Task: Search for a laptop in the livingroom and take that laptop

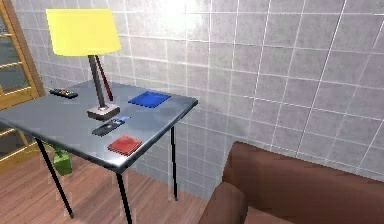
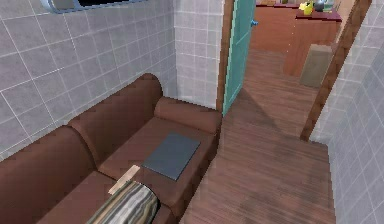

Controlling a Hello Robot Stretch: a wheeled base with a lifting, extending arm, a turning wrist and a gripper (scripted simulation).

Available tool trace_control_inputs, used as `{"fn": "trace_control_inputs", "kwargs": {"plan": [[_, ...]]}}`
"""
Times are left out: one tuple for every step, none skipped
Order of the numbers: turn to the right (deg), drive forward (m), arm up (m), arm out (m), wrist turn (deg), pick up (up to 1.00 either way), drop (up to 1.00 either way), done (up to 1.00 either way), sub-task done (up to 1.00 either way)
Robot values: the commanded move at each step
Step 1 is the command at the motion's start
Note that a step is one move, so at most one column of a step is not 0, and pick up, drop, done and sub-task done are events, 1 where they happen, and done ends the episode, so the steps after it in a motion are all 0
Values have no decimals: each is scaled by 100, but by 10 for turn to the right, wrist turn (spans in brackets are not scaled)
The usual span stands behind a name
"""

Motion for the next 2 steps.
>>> {"fn": "trace_control_inputs", "kwargs": {"plan": [[0,0,0,50,0,0,0,0,0],[0,0,0,0,450,0,0,0,0]]}}
